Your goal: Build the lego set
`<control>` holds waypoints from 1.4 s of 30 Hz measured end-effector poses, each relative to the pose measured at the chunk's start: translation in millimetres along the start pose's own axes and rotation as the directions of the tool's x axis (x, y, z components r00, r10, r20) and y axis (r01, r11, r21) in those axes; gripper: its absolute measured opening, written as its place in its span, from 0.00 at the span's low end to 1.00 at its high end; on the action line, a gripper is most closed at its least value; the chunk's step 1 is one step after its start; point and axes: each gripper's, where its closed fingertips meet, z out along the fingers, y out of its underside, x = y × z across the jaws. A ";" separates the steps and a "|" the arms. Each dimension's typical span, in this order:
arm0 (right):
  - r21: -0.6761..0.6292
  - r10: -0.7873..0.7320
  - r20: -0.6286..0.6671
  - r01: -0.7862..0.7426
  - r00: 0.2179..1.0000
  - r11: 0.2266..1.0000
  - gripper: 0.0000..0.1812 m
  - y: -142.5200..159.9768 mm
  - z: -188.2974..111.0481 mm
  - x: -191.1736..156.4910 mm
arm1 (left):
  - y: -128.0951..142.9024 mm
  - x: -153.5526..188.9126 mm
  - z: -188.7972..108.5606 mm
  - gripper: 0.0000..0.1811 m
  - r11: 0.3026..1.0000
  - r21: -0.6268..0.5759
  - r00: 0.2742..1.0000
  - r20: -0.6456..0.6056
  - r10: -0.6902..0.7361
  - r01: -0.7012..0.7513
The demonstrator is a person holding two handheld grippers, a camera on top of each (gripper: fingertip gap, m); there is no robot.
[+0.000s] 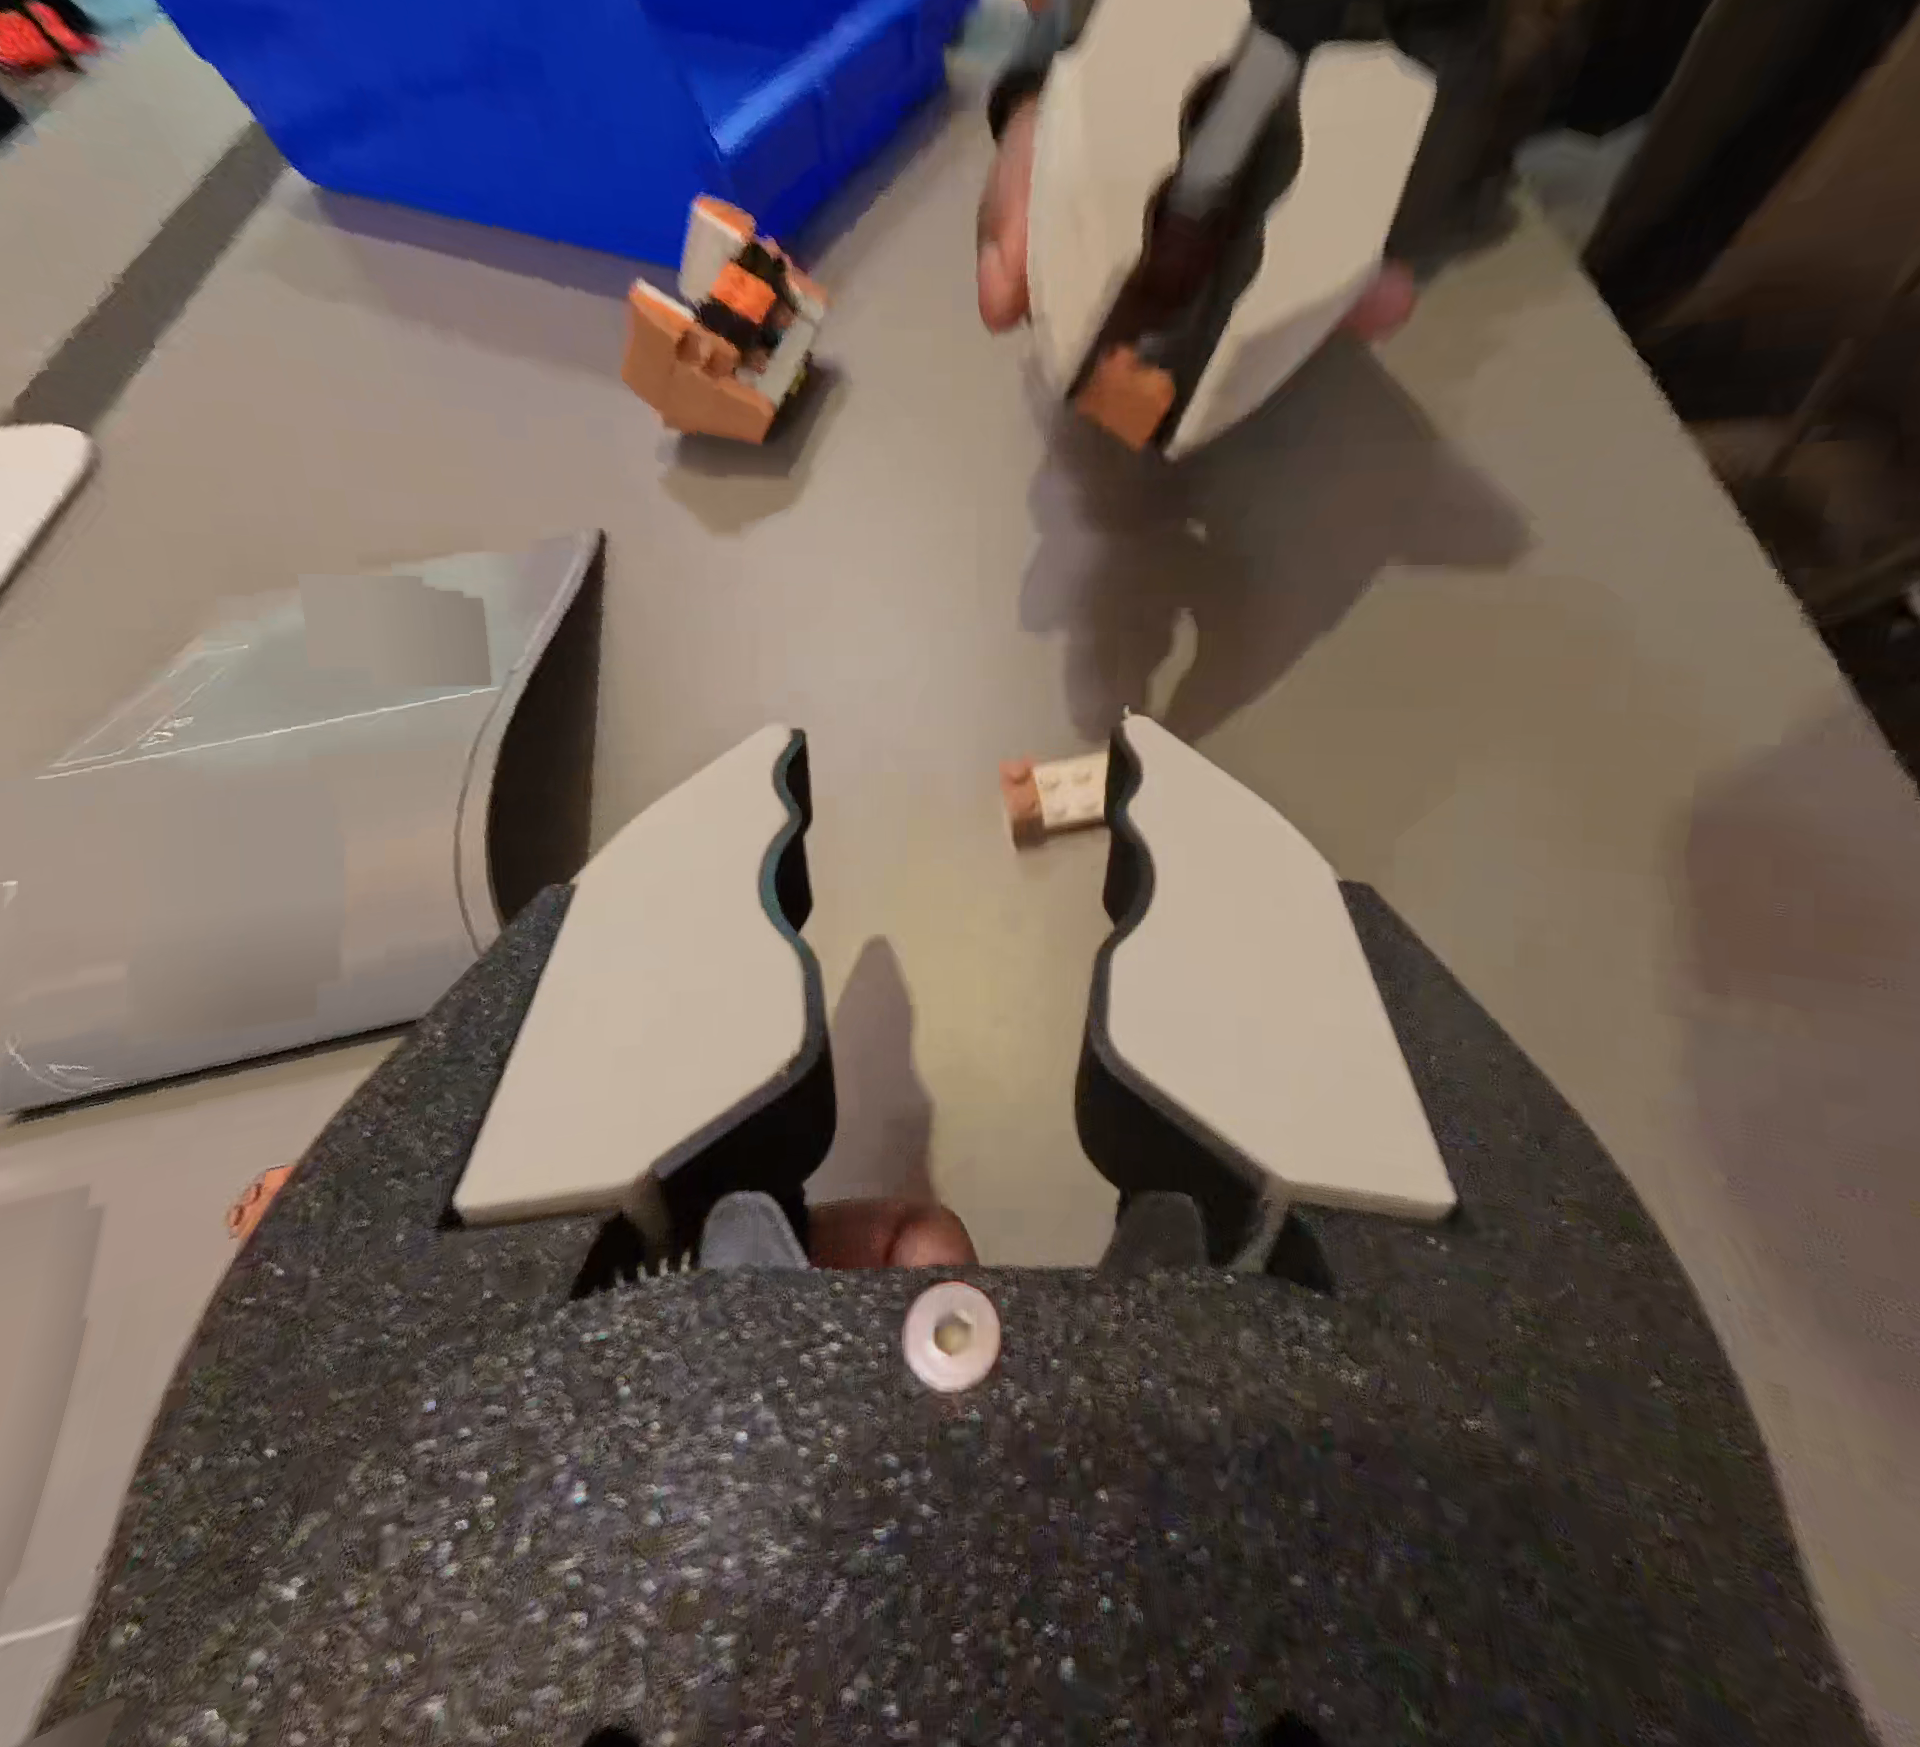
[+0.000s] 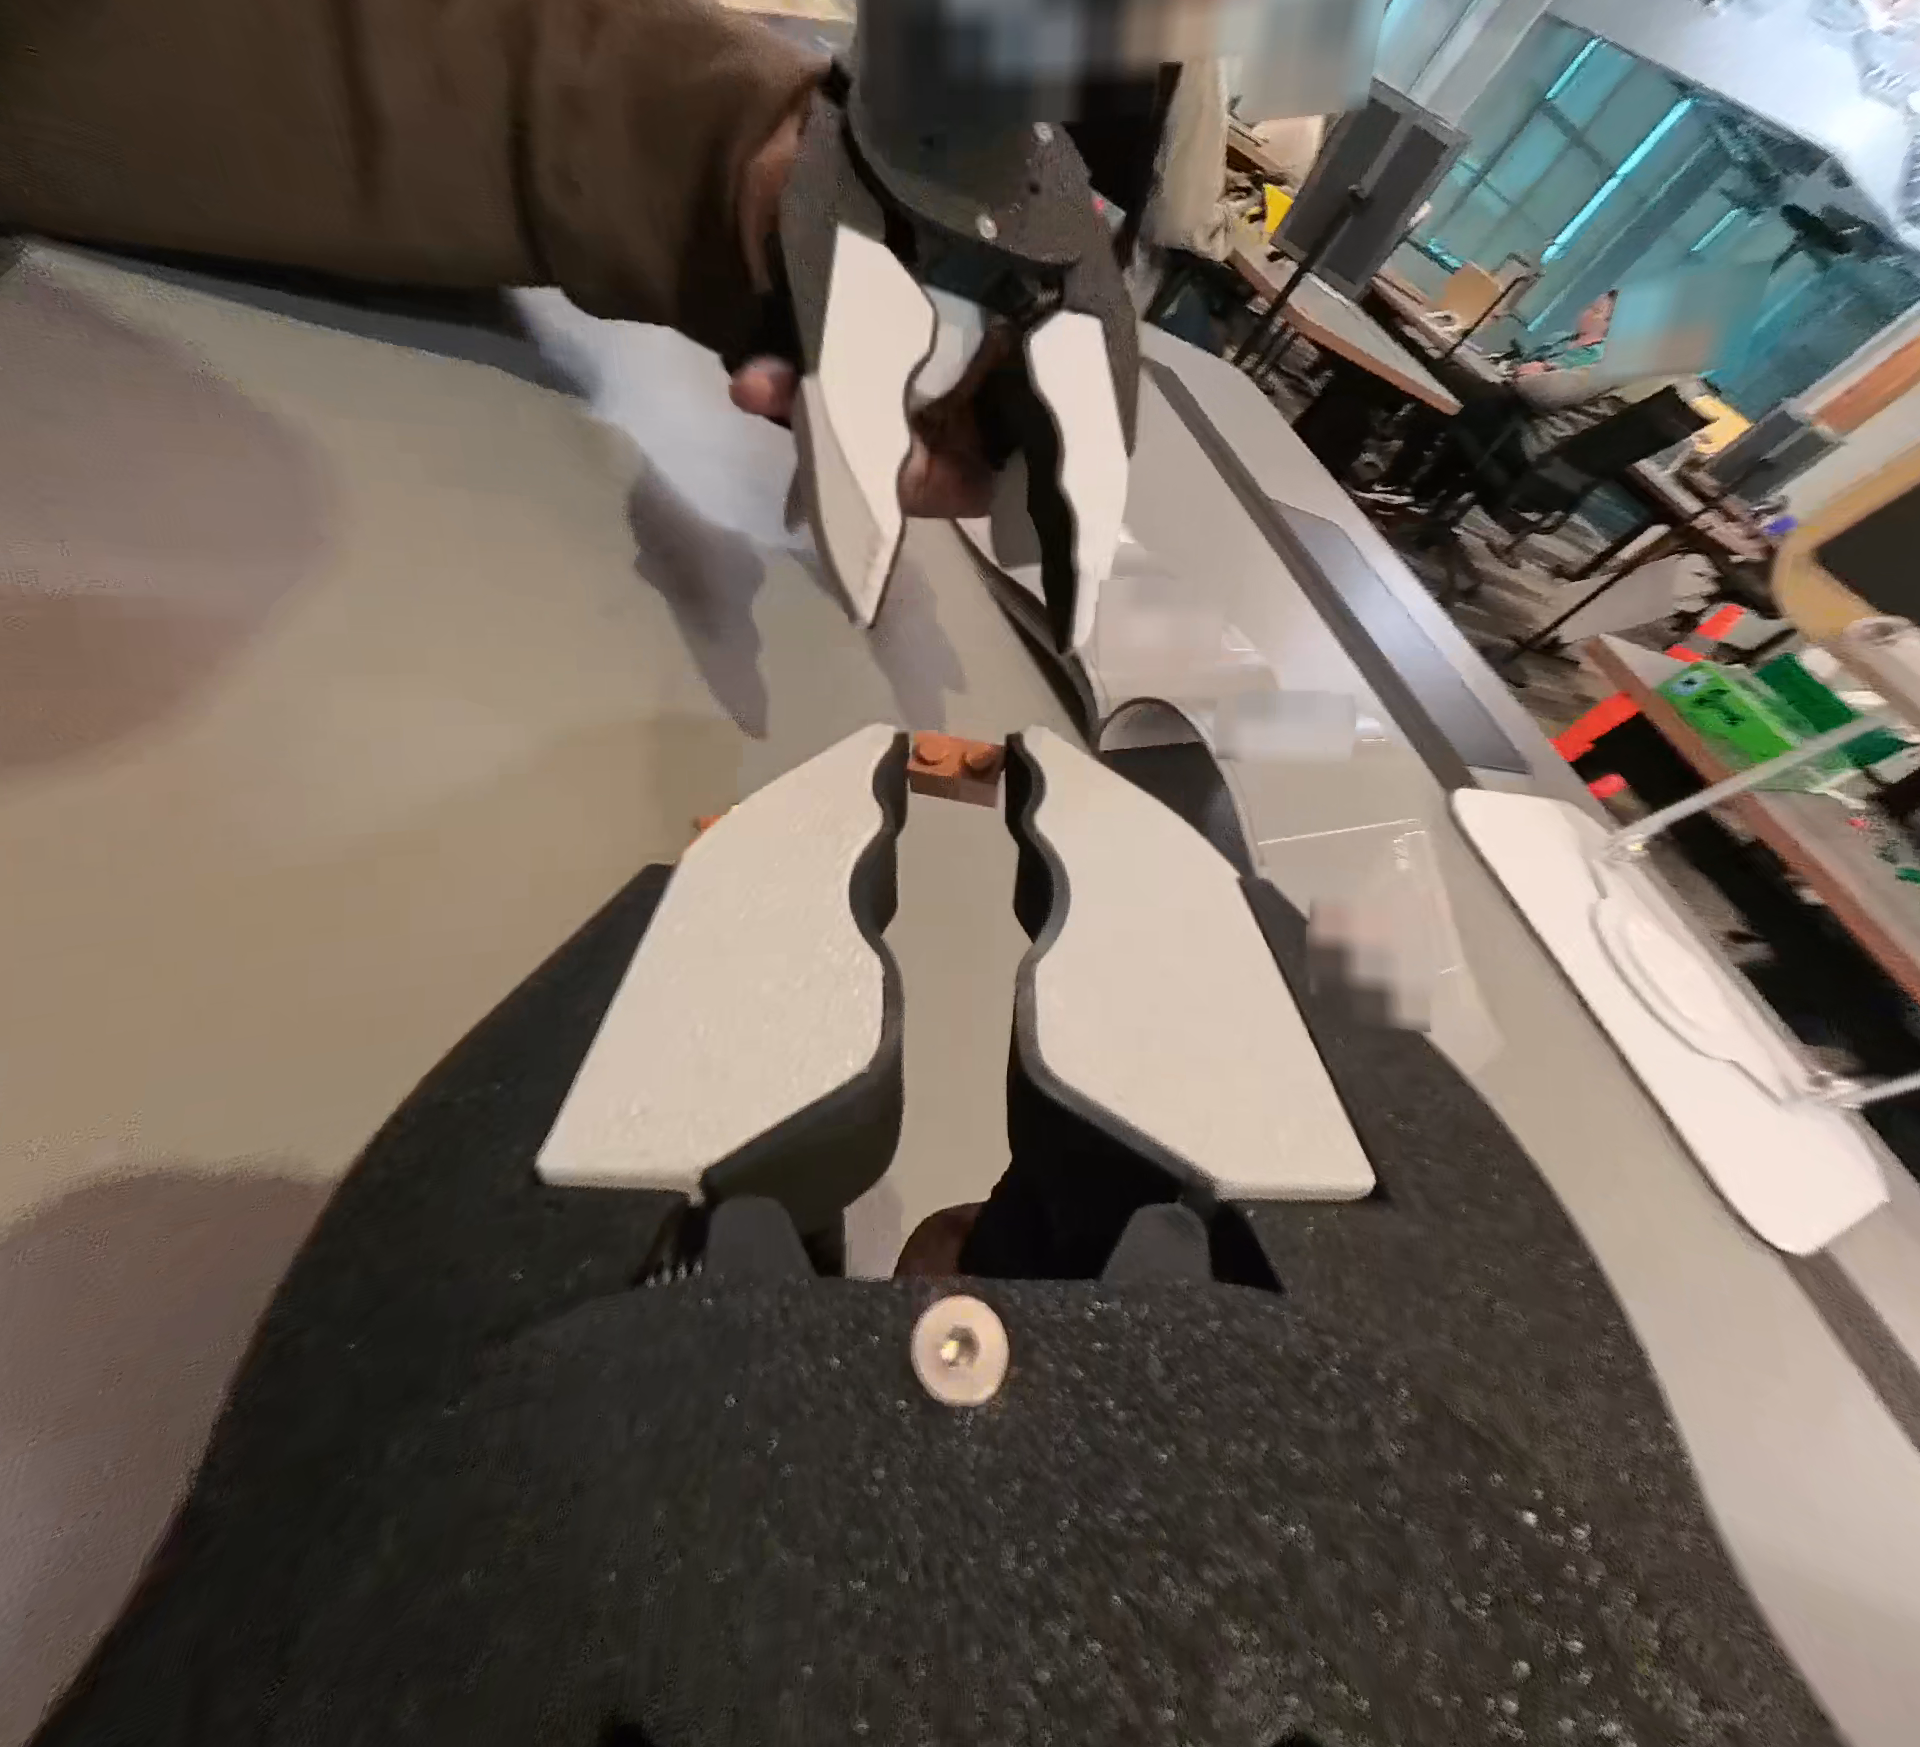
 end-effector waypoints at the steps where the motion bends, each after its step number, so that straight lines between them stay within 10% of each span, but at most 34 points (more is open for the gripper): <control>1: 0.002 0.022 0.025 -0.022 0.999 1.000 0.10 1.2 -0.7 -1.8 | 6.0 2.2 3.1 0.30 0.999 -0.044 0.999 -0.036 0.021 -0.023; 22: 0.049 0.125 0.224 -0.139 0.967 0.989 0.10 10.2 -25.5 -10.0 | 44.4 30.4 43.9 0.17 0.797 -0.291 0.763 -0.574 0.297 -0.529; 34: -0.019 0.170 0.185 -0.170 0.968 0.985 0.10 21.1 -24.4 -2.3 | 34.6 21.7 54.7 0.22 0.880 -0.431 0.979 -0.119 0.163 -0.199; 42: -0.015 0.173 0.204 -0.174 0.963 0.985 0.10 19.8 -25.0 -4.8 | 33.5 15.2 58.0 0.26 0.913 -0.323 0.961 -0.197 0.192 -0.248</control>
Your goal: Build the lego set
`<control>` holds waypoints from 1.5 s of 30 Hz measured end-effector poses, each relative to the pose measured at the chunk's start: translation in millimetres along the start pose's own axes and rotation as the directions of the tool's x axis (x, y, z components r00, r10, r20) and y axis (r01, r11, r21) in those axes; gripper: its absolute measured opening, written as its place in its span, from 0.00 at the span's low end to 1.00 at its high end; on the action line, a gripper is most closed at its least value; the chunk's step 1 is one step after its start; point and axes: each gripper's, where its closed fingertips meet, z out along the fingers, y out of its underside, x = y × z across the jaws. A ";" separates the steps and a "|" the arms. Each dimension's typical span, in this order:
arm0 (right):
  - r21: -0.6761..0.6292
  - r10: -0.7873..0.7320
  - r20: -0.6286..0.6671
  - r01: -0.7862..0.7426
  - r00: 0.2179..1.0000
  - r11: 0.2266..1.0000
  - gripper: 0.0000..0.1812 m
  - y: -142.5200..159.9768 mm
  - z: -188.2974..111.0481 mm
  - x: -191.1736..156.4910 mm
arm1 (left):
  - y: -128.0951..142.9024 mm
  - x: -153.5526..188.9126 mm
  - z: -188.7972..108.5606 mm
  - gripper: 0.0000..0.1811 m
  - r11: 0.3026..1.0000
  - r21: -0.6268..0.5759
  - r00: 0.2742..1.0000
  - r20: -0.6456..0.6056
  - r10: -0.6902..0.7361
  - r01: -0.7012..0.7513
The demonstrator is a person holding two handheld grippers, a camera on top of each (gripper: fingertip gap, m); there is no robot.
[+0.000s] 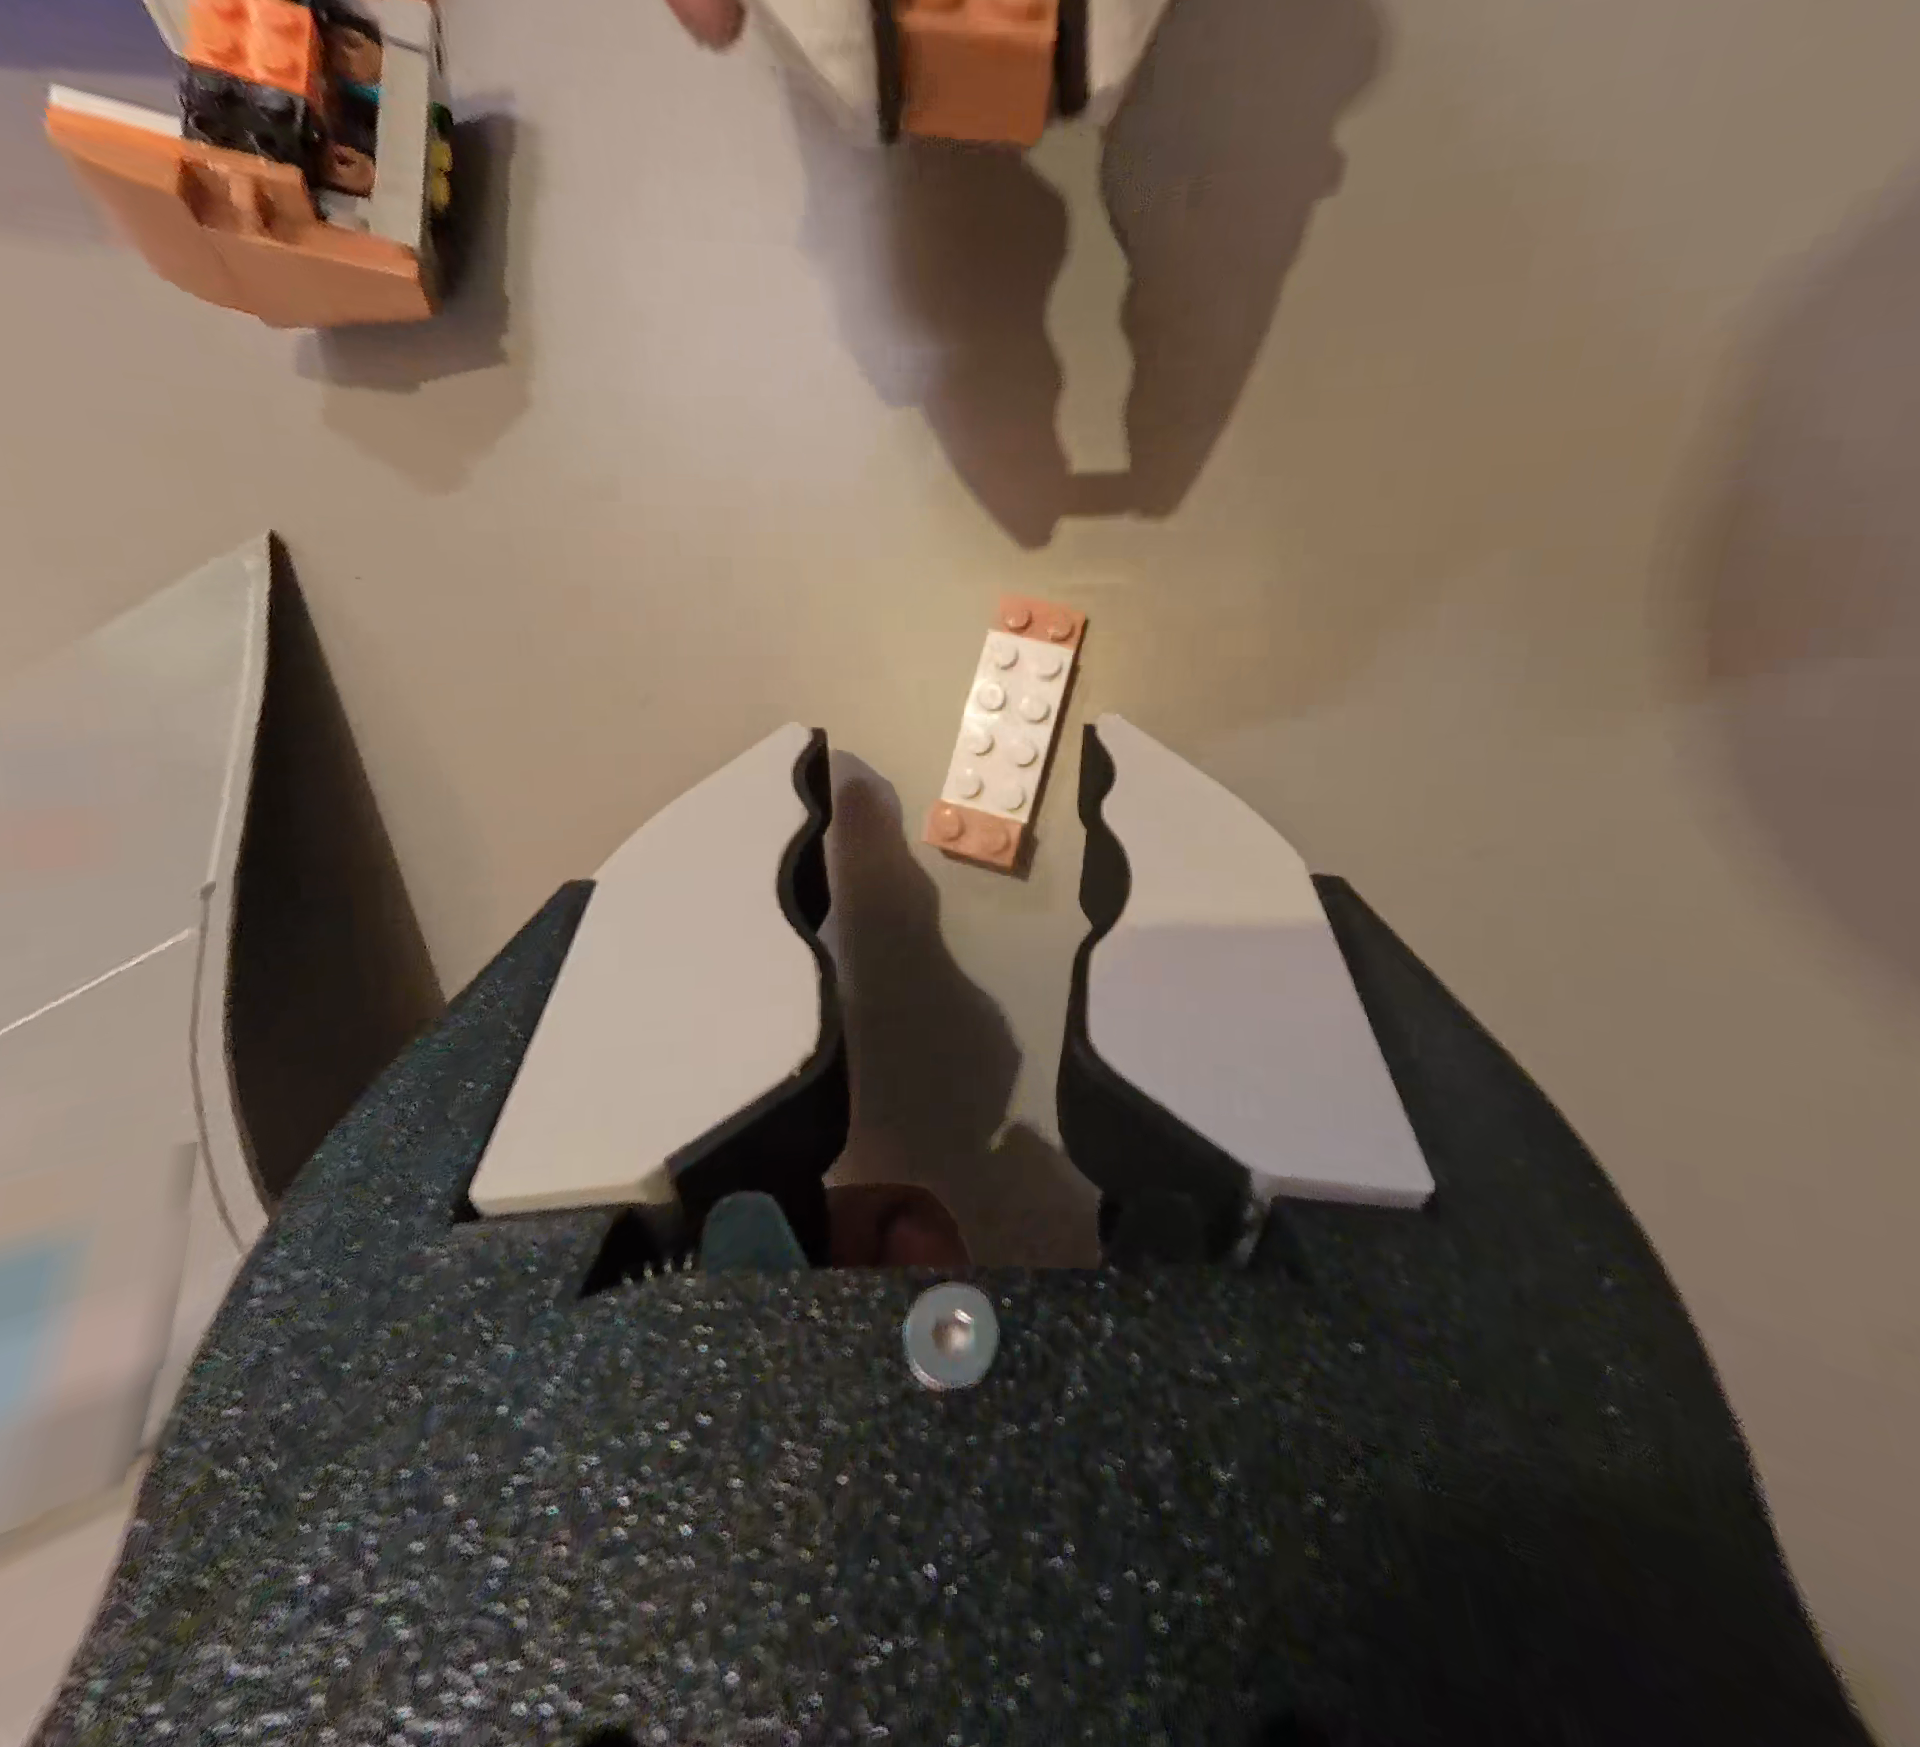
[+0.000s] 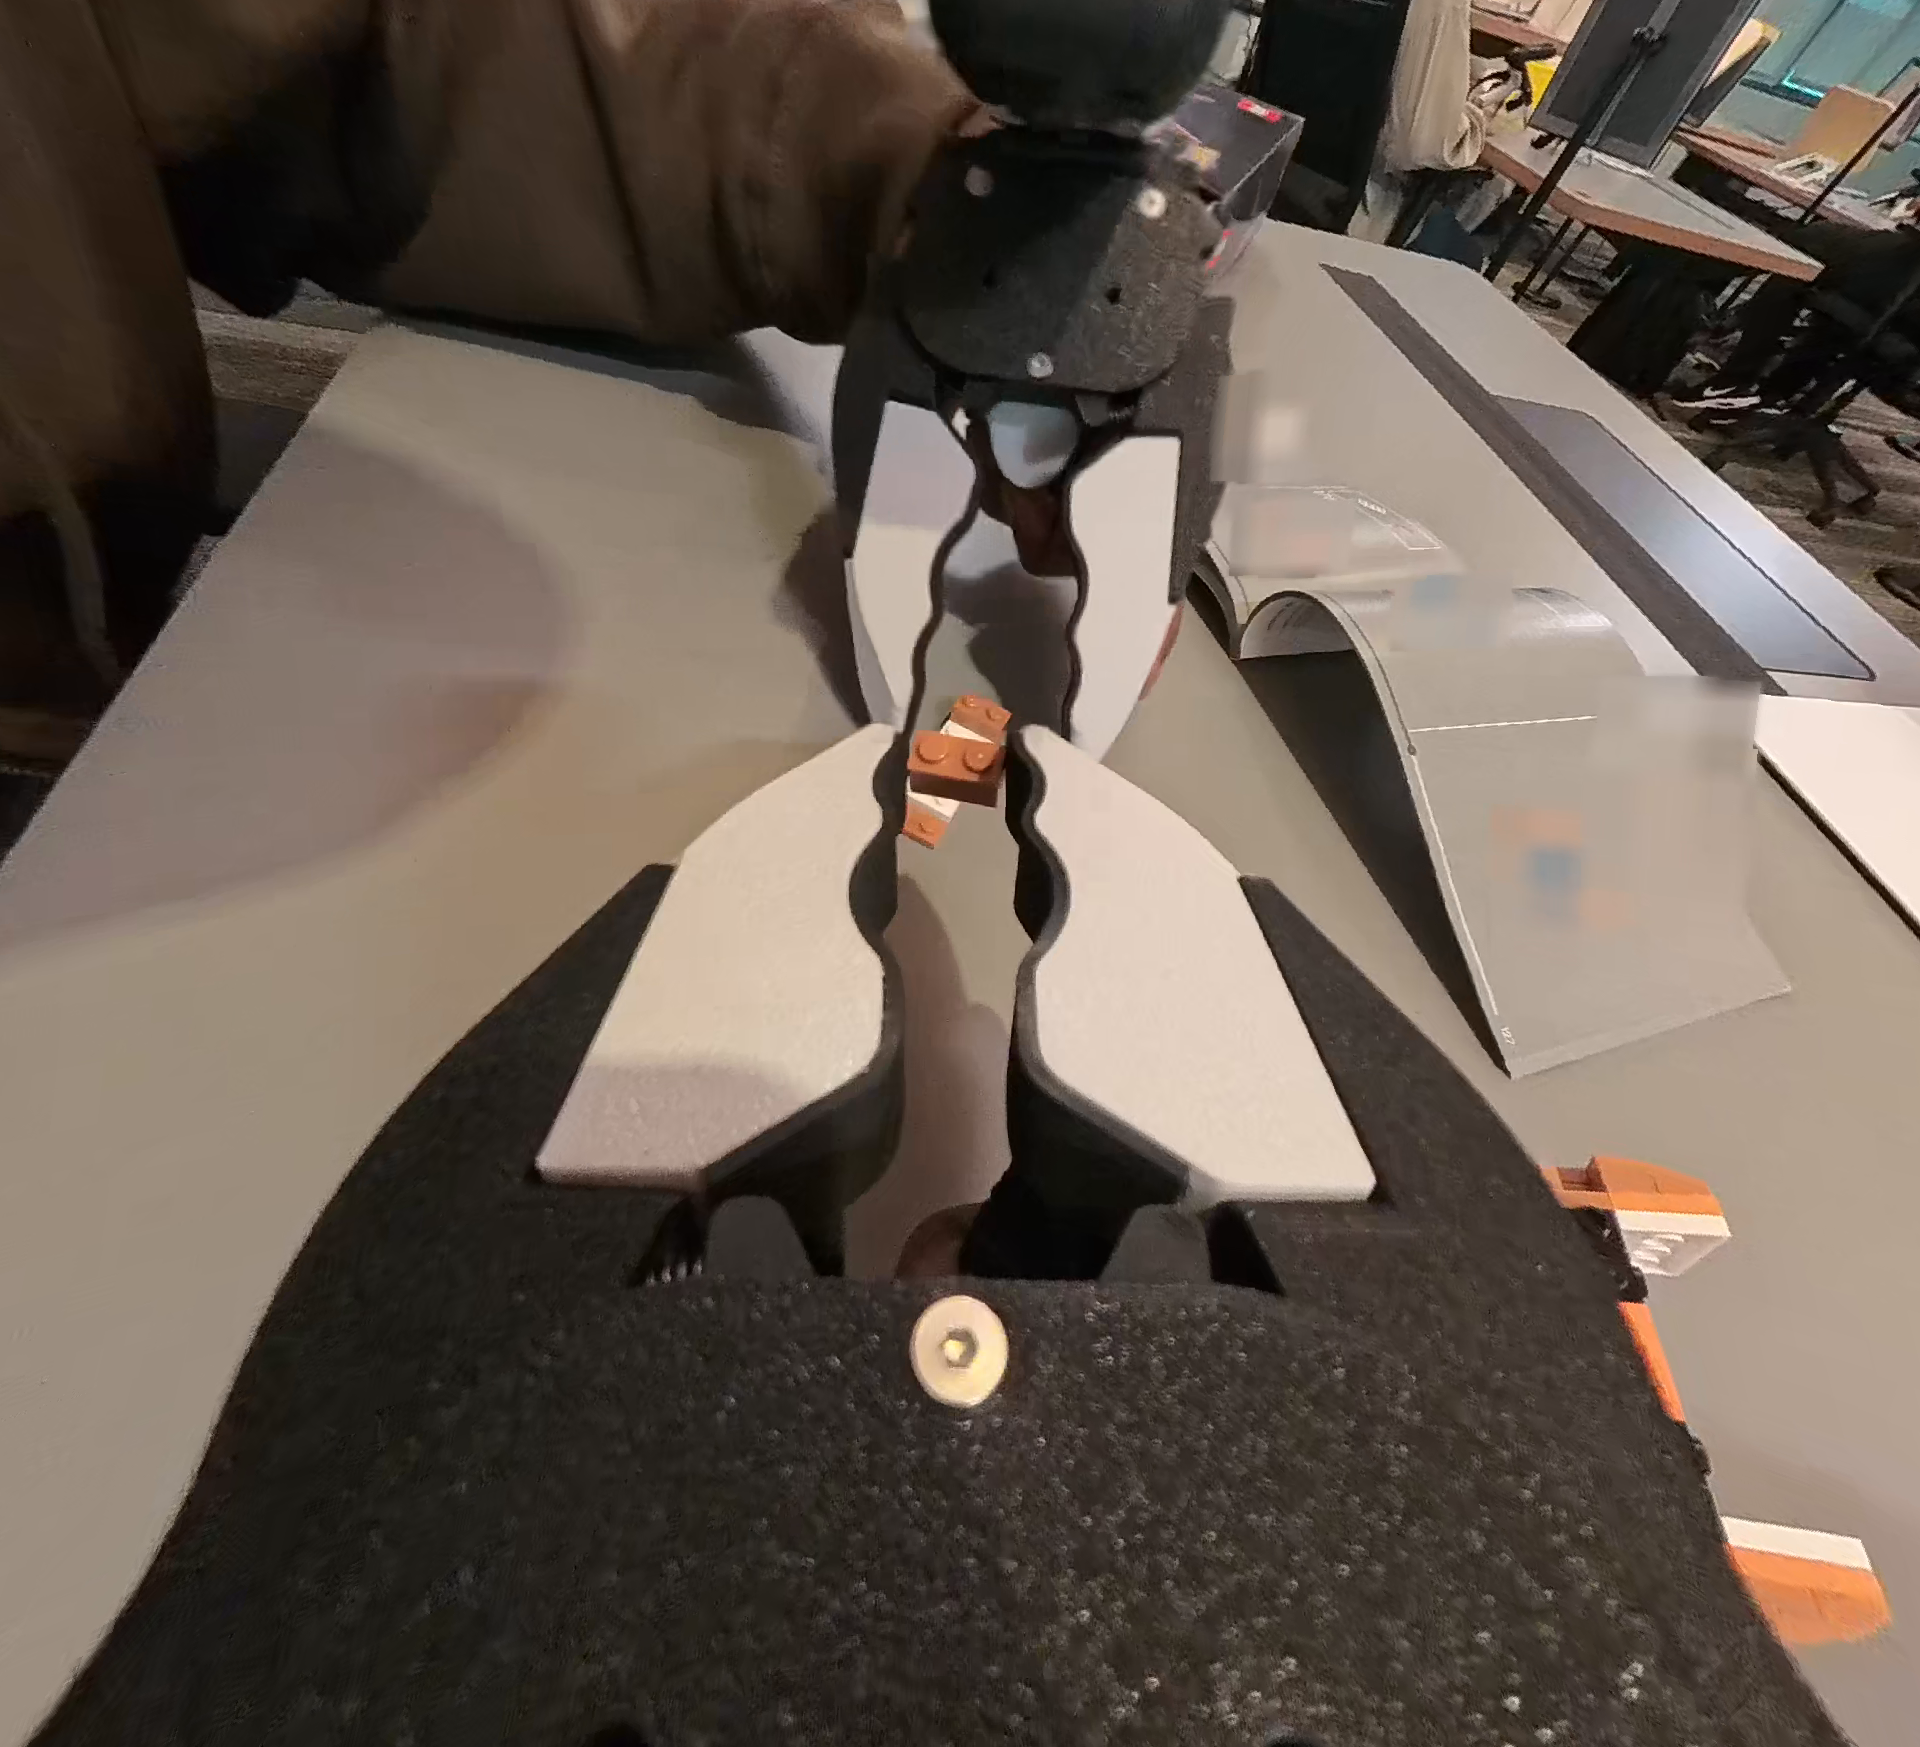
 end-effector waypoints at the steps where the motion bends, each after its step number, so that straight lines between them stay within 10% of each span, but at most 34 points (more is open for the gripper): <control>1: -0.003 -0.002 0.002 0.002 1.000 1.000 0.10 0.5 0.0 -0.6 | 0.3 0.8 1.0 0.25 1.000 0.008 1.000 -0.027 0.004 -0.004; 19: -0.096 0.108 0.033 -0.105 0.994 0.990 0.10 17.0 10.4 -4.9 | -37.3 12.2 1.5 0.09 0.946 0.175 0.946 0.132 -0.297 0.273; 45: -0.161 0.087 0.095 -0.071 0.992 0.984 0.10 22.8 22.0 -17.0 | -46.4 19.5 -4.4 0.09 0.963 0.158 0.964 0.118 -0.239 0.220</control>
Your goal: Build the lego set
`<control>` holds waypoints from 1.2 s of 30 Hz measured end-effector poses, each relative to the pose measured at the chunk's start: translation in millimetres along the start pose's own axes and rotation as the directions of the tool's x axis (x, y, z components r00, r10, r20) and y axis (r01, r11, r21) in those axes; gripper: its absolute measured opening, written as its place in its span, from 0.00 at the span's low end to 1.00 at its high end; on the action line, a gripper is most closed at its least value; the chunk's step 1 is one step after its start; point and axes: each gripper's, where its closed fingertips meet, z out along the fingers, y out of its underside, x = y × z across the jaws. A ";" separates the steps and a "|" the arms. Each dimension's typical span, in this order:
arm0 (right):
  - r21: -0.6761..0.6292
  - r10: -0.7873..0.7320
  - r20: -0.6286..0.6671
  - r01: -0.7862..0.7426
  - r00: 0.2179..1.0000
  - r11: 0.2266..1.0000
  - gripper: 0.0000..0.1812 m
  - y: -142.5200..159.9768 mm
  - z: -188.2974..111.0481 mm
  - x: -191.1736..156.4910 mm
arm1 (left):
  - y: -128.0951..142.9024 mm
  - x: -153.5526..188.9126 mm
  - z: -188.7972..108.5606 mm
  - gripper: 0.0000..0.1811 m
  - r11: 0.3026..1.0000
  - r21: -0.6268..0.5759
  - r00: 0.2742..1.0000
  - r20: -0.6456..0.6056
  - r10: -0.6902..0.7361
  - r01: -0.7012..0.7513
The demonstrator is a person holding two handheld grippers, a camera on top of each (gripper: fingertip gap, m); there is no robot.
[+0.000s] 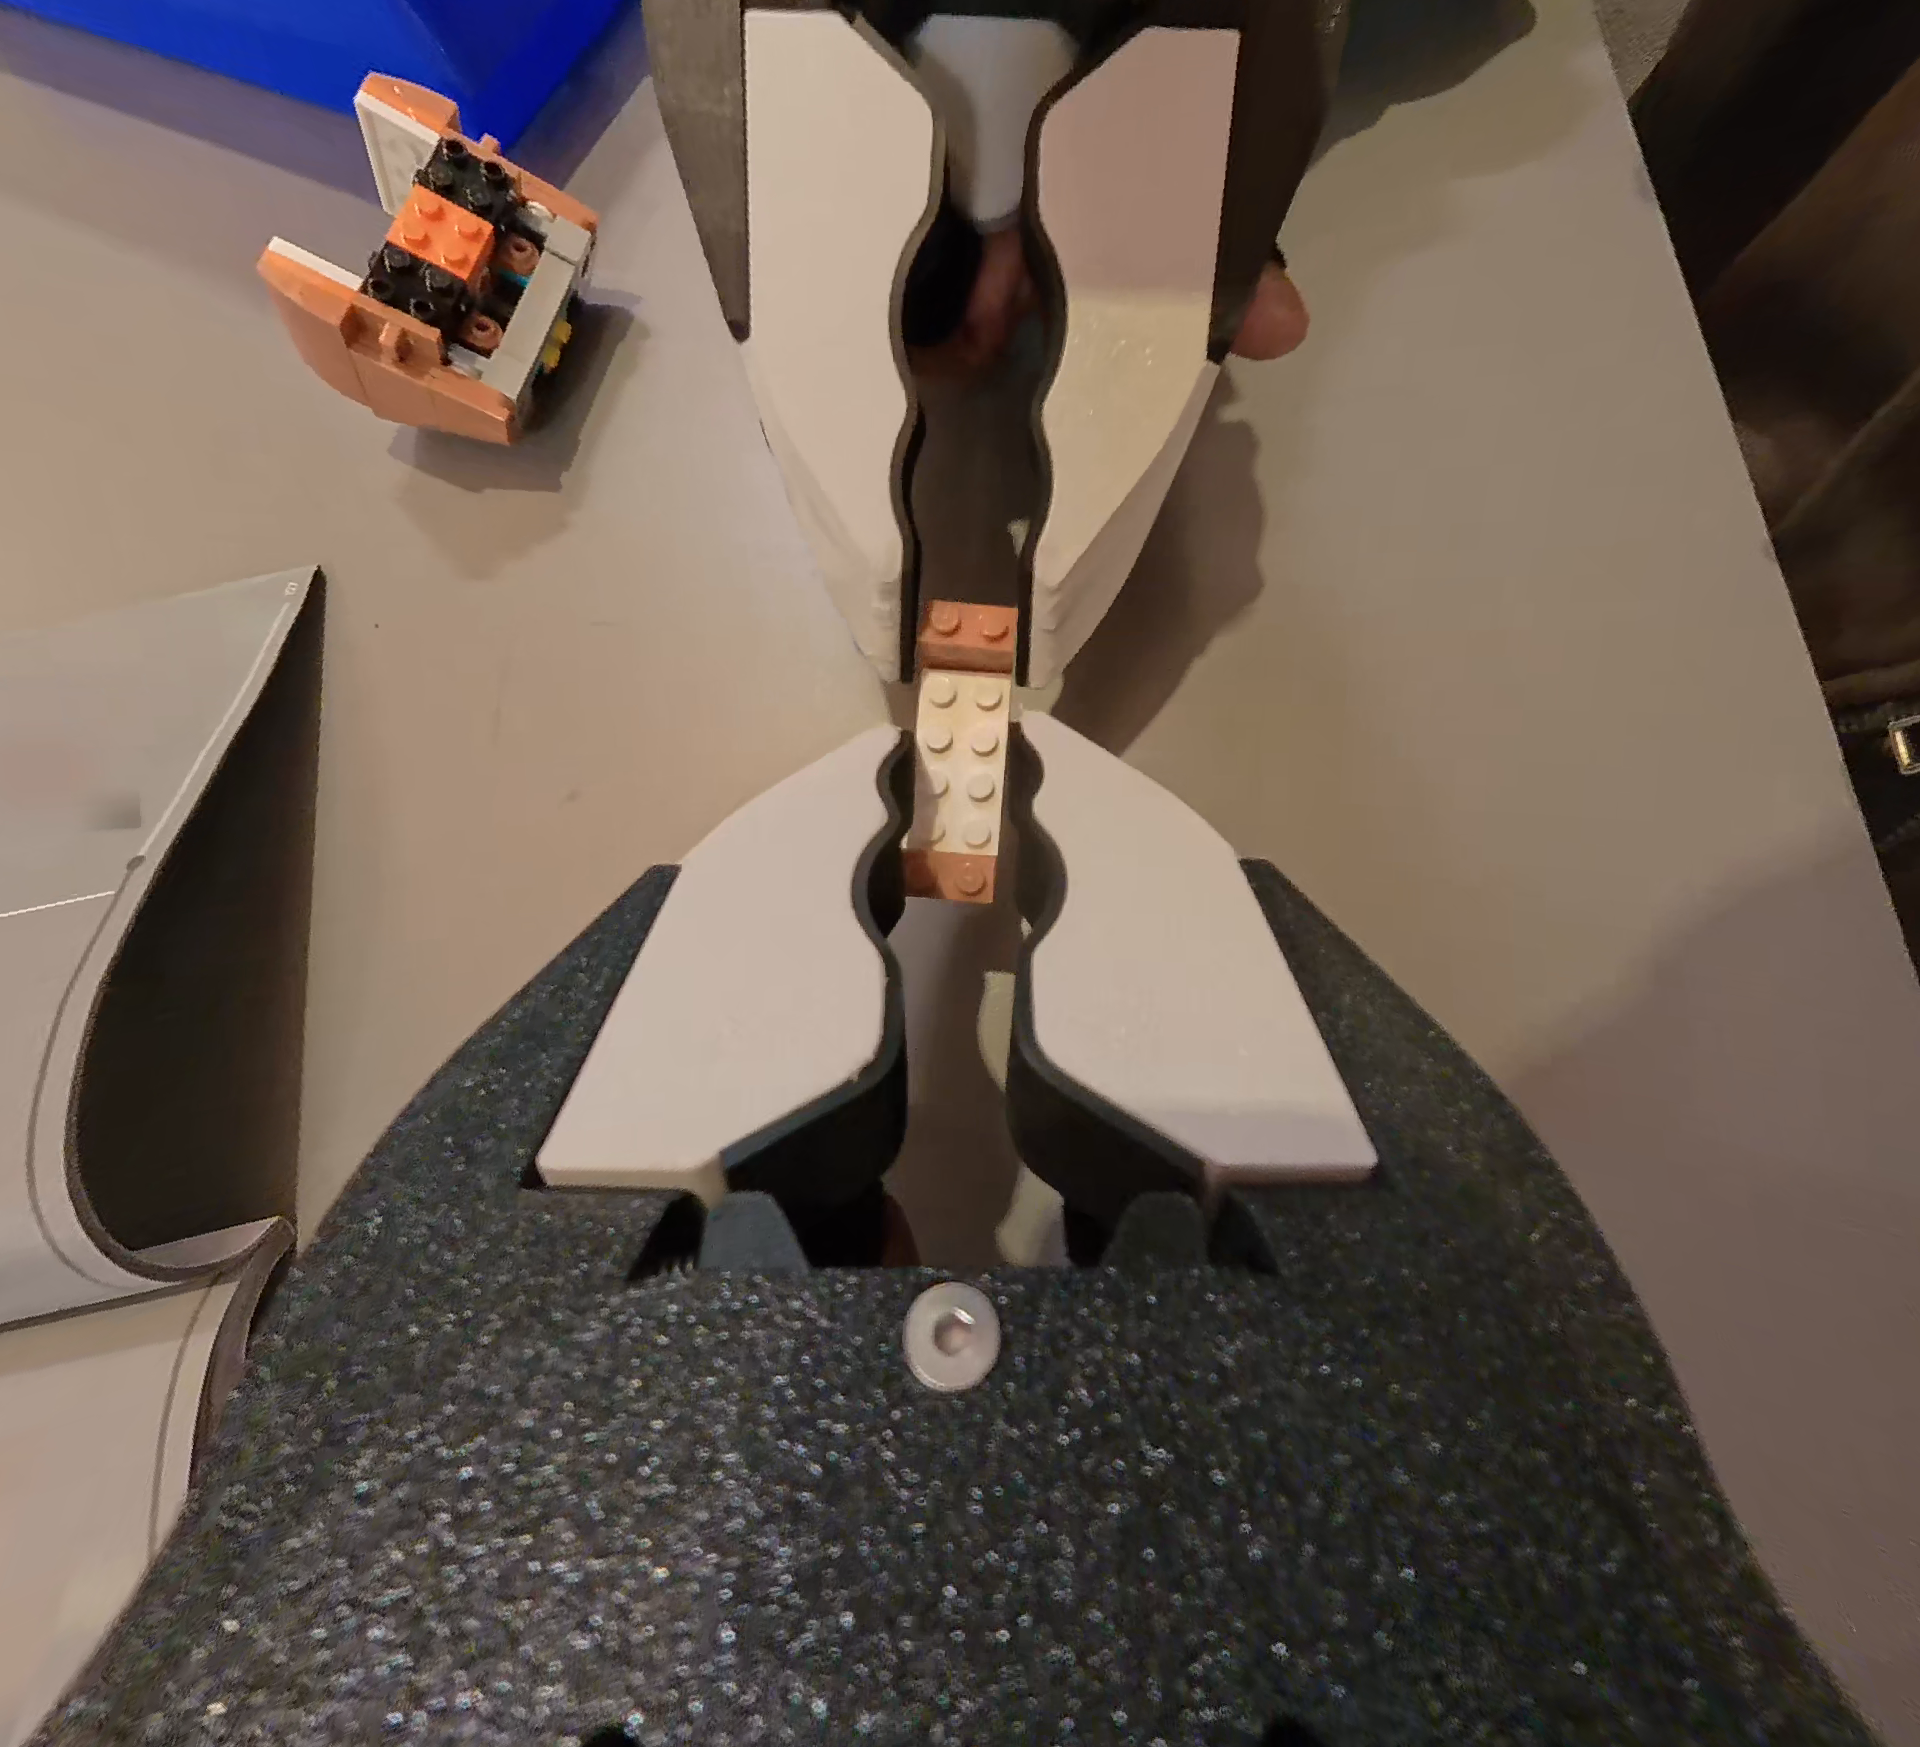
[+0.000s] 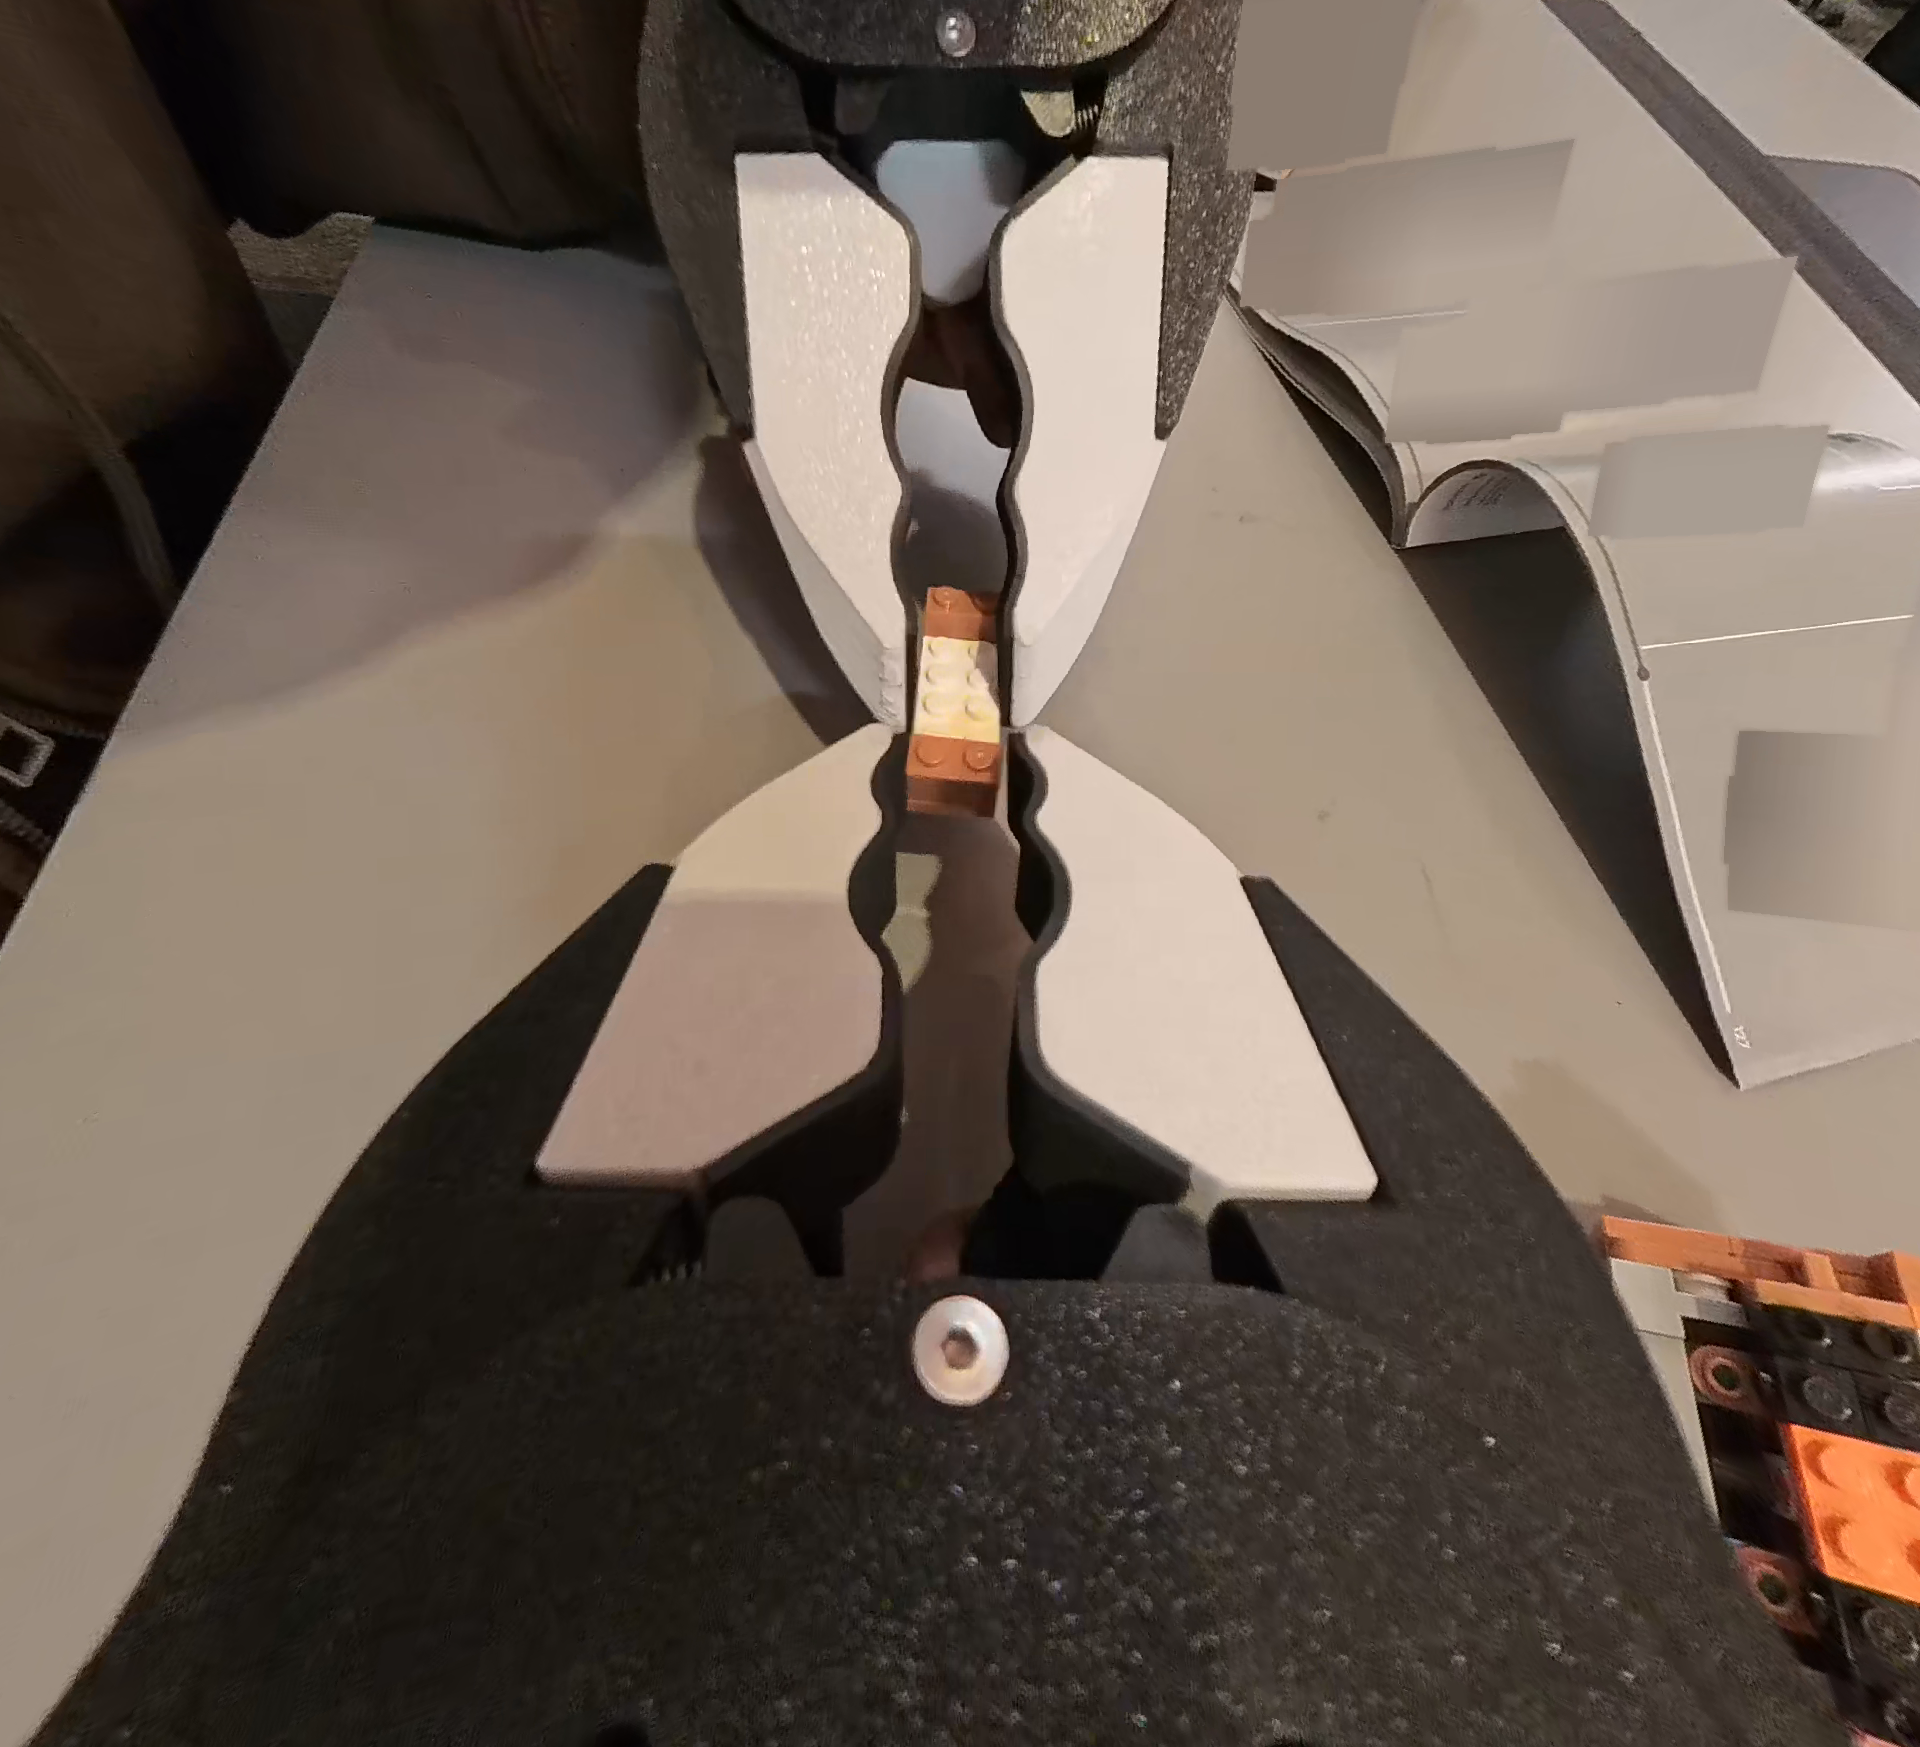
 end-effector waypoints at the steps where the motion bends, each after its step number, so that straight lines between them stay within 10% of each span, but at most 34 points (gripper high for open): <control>1: 0.000 0.000 0.000 0.000 1.000 1.000 0.10 -0.1 0.0 0.1 | -0.2 -0.1 -0.1 0.09 1.000 0.001 1.000 0.001 0.002 -0.002; 23: 0.049 -0.186 -0.093 0.191 0.978 0.980 0.23 -7.3 -9.1 5.7 | -2.7 -3.3 -4.3 0.09 0.996 0.036 0.996 -0.049 -0.077 0.078; 36: -0.065 -0.753 -0.310 0.777 0.580 0.626 0.28 -32.9 -4.8 16.7 | -8.2 -11.0 -25.5 0.09 0.984 -0.002 0.981 -0.073 -0.179 0.179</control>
